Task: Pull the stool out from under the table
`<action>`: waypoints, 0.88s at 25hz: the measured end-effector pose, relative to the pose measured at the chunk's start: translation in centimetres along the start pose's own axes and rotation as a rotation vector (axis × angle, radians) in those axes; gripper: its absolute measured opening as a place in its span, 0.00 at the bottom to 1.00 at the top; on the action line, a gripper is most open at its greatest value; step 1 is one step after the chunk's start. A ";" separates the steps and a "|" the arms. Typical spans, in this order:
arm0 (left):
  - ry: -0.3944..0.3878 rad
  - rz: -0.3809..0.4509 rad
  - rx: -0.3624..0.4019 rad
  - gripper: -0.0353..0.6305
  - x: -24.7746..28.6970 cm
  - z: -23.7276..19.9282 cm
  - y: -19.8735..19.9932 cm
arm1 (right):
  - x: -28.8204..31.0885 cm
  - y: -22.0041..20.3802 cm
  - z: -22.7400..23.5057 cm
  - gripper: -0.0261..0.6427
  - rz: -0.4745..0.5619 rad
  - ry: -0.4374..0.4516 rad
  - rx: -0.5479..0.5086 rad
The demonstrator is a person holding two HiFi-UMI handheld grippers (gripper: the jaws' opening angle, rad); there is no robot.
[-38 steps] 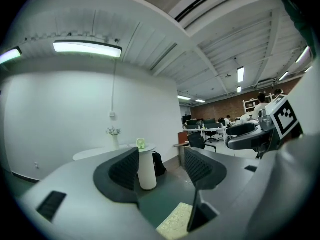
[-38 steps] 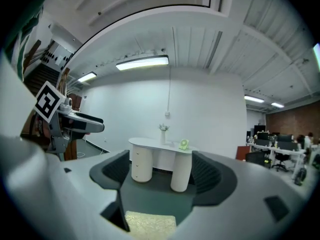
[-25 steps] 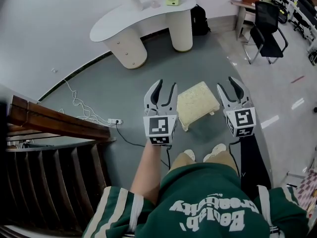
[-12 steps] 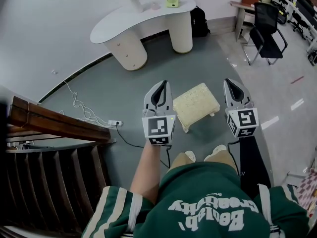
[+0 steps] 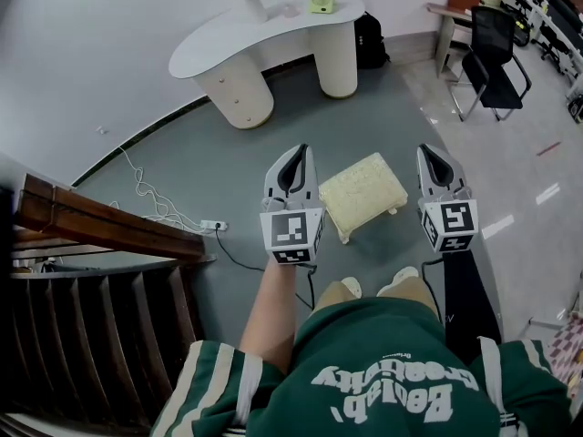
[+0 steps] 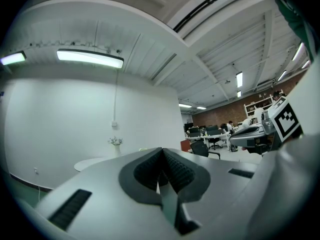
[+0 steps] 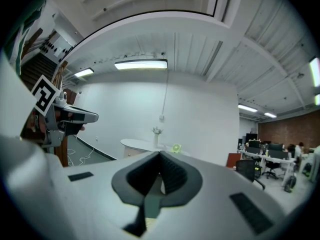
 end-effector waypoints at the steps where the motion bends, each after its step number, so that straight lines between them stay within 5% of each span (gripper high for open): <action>1: 0.000 -0.003 0.001 0.06 0.0 0.0 -0.1 | 0.0 -0.1 0.0 0.05 -0.005 -0.005 -0.011; 22: -0.030 -0.032 0.045 0.06 0.8 0.4 -0.6 | 0.1 0.1 0.7 0.05 -0.022 -0.029 -0.005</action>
Point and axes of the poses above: the fingertips, and each gripper's own axes: x forward along the fingers, z to its right, y out of its top, the point moved 9 cm from there along -x, backward along the fingers, and after that the axes turned 11 degrees about -y, right-handed, at the moved point
